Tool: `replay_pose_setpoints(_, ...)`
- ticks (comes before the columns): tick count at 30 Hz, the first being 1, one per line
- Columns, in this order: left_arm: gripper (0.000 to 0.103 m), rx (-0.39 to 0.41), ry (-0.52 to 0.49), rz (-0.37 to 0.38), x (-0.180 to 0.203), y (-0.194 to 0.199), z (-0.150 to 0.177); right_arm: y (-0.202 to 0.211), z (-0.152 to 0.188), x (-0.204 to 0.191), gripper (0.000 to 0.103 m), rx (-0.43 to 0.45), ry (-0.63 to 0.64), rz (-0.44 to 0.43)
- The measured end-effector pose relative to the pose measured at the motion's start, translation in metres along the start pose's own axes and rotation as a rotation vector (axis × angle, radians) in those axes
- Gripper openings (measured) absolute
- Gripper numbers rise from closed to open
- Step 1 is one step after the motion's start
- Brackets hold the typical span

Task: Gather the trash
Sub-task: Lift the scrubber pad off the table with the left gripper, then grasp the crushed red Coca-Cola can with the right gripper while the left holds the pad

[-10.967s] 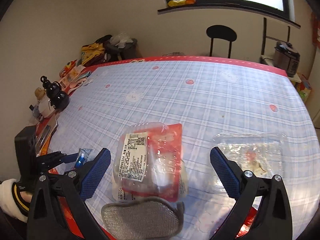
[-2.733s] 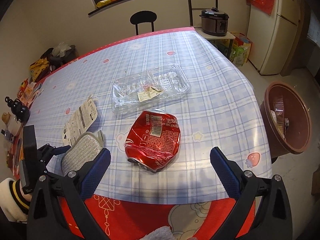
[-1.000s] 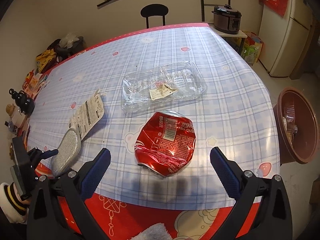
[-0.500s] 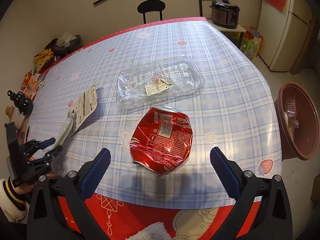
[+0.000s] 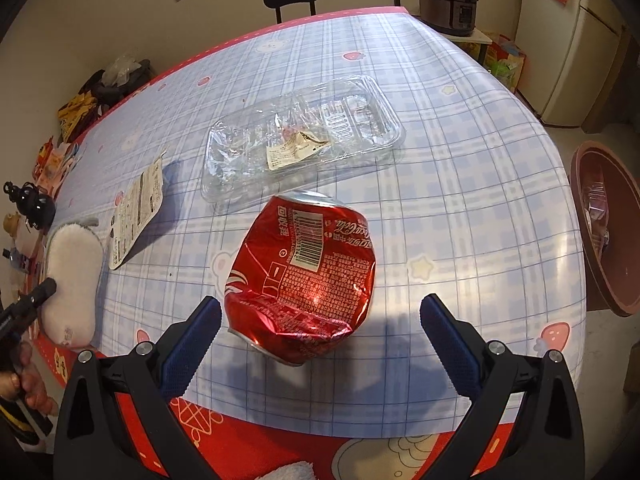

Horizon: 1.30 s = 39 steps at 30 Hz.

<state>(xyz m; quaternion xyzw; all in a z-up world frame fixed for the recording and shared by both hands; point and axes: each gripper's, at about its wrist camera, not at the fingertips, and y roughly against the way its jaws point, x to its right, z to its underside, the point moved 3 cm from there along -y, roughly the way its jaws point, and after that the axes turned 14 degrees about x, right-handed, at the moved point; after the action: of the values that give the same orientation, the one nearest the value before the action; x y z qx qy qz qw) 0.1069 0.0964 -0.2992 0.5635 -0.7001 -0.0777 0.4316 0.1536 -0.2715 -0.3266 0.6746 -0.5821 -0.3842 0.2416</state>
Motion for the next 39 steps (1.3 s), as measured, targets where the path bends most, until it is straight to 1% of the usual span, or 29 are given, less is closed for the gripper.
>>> replay_pose_setpoints(1,0.023,0.002,0.039,0.009,-0.004,0.002,0.004,-0.002,-0.002,0.002,0.098,0.001,-0.011,0.0)
replay_pose_setpoints(3,0.023,0.0,0.083,0.001,-0.013,0.003,0.011,-0.004,-0.005,0.003,0.098,0.009,-0.022,-0.006)
replay_pose_setpoints(5,0.024,0.019,0.133,0.009,-0.021,0.008,0.016,-0.006,-0.009,0.004,0.098,0.013,-0.021,-0.012)
replay_pose_setpoints(7,0.024,0.03,0.15,0.002,-0.024,0.011,0.019,-0.009,-0.011,0.002,0.098,0.012,-0.015,-0.02)
replay_pose_setpoints(12,0.023,0.031,0.12,-0.045,-0.028,0.014,0.021,-0.016,-0.01,-0.002,0.098,0.018,-0.007,-0.023)
replay_pose_setpoints(15,0.023,0.014,0.126,-0.057,-0.035,0.015,0.027,-0.02,-0.009,-0.003,0.098,0.014,-0.016,-0.033)
replay_pose_setpoints(17,0.023,-0.007,0.111,-0.074,-0.037,0.013,0.034,-0.024,-0.007,-0.006,0.098,0.009,-0.013,-0.038)
replay_pose_setpoints(19,0.024,-0.01,0.119,-0.065,-0.037,0.012,0.039,-0.026,-0.005,-0.006,0.097,0.002,-0.012,-0.045)
replay_pose_setpoints(22,0.024,-0.006,0.109,-0.07,-0.036,0.012,0.04,-0.03,-0.001,-0.008,0.09,-0.012,-0.025,-0.073)
replay_pose_setpoints(30,0.024,-0.009,0.066,-0.092,-0.03,0.008,0.038,-0.041,0.006,-0.007,0.083,-0.04,-0.073,-0.093)
replay_pose_setpoints(32,0.024,-0.009,0.057,-0.096,-0.028,0.006,0.037,-0.044,0.007,-0.007,0.079,-0.046,-0.088,-0.1)
replay_pose_setpoints(35,0.024,-0.01,0.044,-0.1,-0.026,0.005,0.035,-0.046,0.006,-0.008,0.068,-0.05,-0.094,-0.102)
replay_pose_setpoints(36,0.023,-0.01,0.041,-0.102,-0.025,0.004,0.035,-0.047,0.006,-0.009,0.057,-0.053,-0.098,-0.111)
replay_pose_setpoints(37,0.023,-0.01,0.038,-0.103,-0.024,0.005,0.035,-0.047,0.006,-0.01,0.043,-0.058,-0.103,-0.119)
replay_pose_setpoints(39,0.023,-0.008,0.038,-0.104,-0.021,0.004,0.036,-0.044,0.004,-0.015,0.034,-0.048,-0.095,-0.13)
